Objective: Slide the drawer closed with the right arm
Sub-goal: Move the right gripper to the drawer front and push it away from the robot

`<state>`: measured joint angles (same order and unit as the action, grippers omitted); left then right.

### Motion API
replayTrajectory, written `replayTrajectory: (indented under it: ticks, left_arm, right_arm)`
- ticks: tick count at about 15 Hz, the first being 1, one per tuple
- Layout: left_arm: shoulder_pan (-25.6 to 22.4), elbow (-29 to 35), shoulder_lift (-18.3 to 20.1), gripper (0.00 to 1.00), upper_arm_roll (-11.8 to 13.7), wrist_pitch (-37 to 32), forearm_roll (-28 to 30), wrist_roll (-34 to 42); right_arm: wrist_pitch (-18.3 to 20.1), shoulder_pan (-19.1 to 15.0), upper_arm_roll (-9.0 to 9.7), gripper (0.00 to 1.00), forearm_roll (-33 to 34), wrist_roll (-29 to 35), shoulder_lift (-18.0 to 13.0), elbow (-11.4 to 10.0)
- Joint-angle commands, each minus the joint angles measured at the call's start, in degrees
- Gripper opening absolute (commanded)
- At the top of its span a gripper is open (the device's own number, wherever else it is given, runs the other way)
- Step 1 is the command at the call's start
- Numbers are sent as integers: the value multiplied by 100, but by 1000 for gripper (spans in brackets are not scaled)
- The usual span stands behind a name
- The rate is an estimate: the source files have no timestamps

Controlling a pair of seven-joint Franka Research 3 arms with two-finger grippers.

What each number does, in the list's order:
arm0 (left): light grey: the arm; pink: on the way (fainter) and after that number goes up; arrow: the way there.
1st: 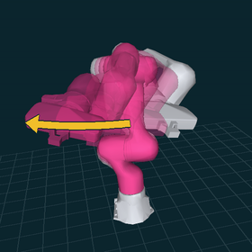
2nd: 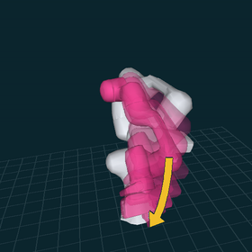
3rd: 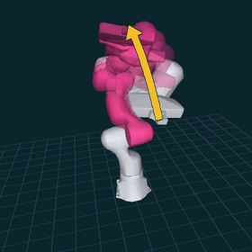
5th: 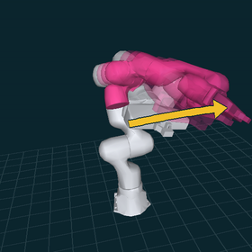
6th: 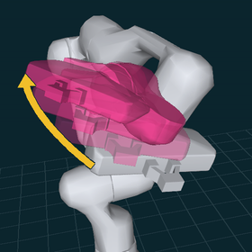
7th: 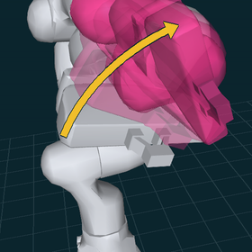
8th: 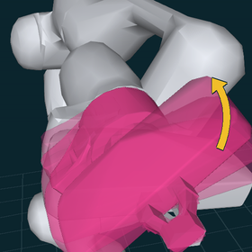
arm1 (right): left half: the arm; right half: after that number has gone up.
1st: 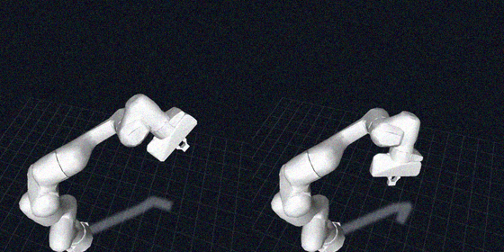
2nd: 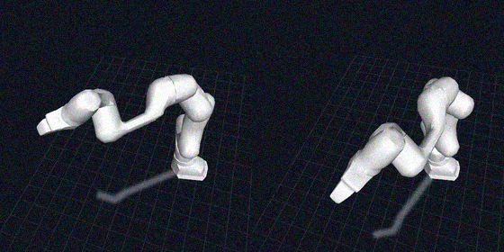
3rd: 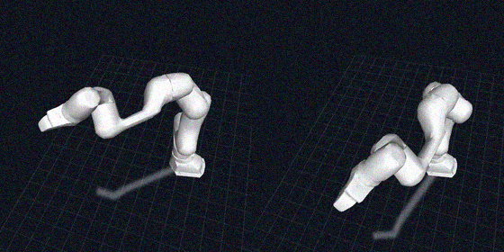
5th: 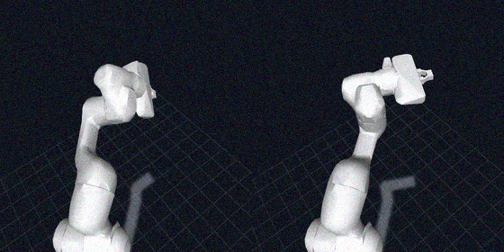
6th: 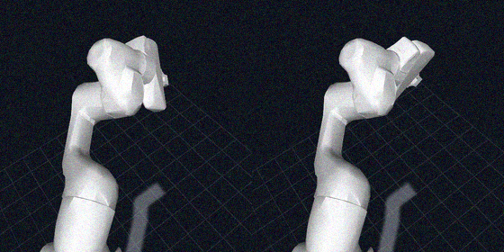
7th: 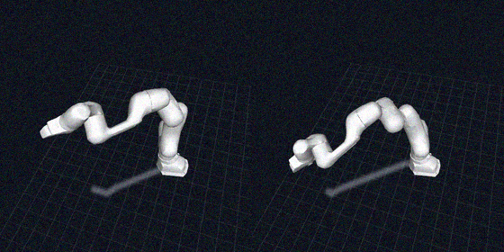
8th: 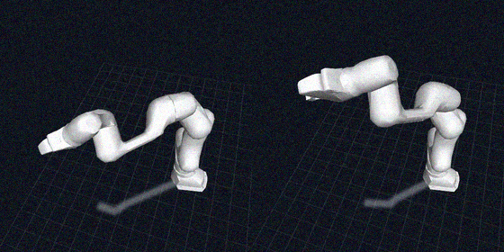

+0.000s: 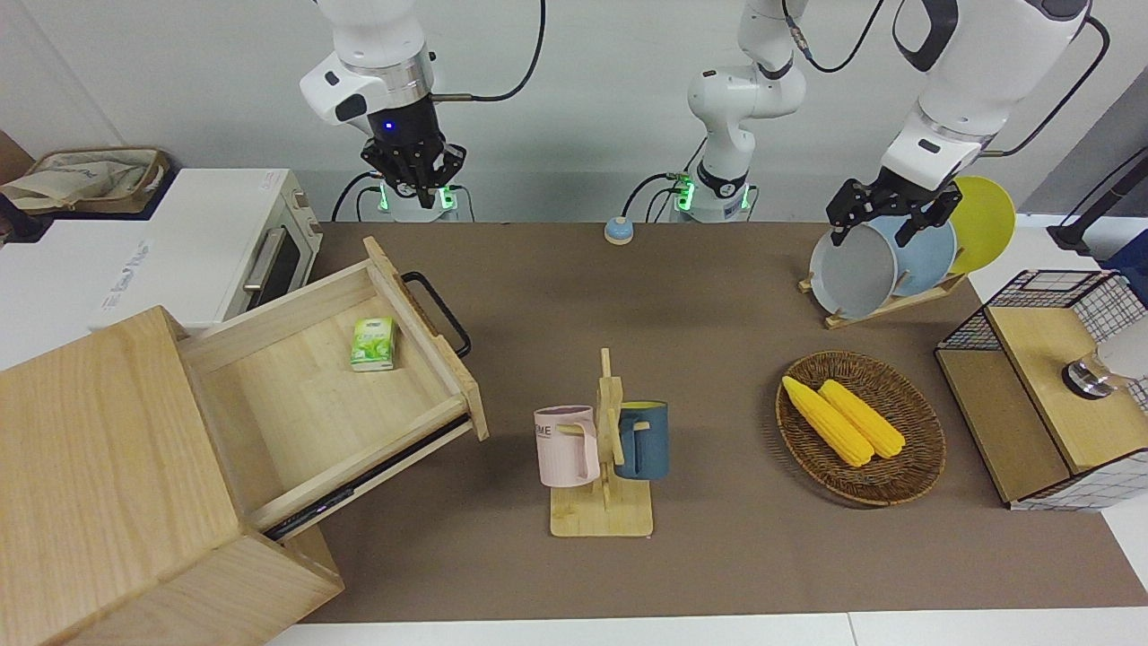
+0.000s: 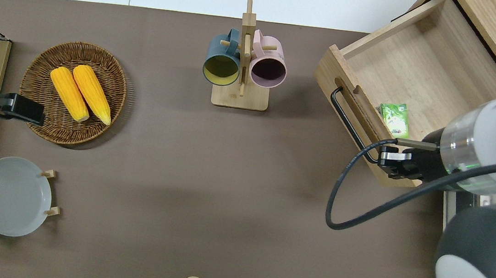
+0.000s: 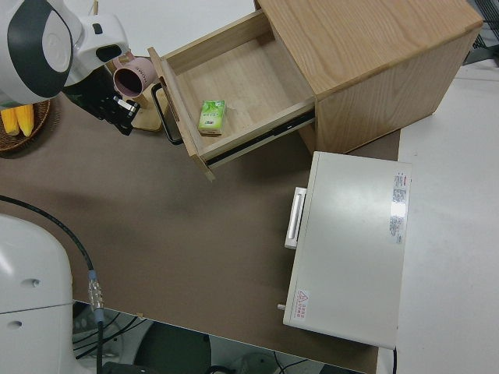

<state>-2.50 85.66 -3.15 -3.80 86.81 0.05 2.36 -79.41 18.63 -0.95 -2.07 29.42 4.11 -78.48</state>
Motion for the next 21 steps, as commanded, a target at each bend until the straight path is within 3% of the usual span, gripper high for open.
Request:
replayTrajectory:
  ticks: [1, 8, 13, 18, 21]
  left_arm:
    - [39, -58, 25, 993, 2, -103, -102, -60]
    - [39, -49, 25, 993, 2, -103, -102, -60]
    - [39, -49, 25, 993, 2, -103, -102, -60]
    - [39, -58, 25, 993, 2, -103, -102, -60]
    - [39, -58, 25, 993, 2, -103, -102, -60]
  right_arm:
    - [14, 140, 148, 0, -127, 731, 63, 26]
    - [-320, 563, 148, 0, -74, 2216, 441, -106]
    - [-786, 572, 148, 0, 66, 2954, 608, -624]
    - [-971, 546, 121, 0, 215, 3614, 915, -669]
    - [-1129, 467, 86, 0, 207, 3668, 1012, -721]
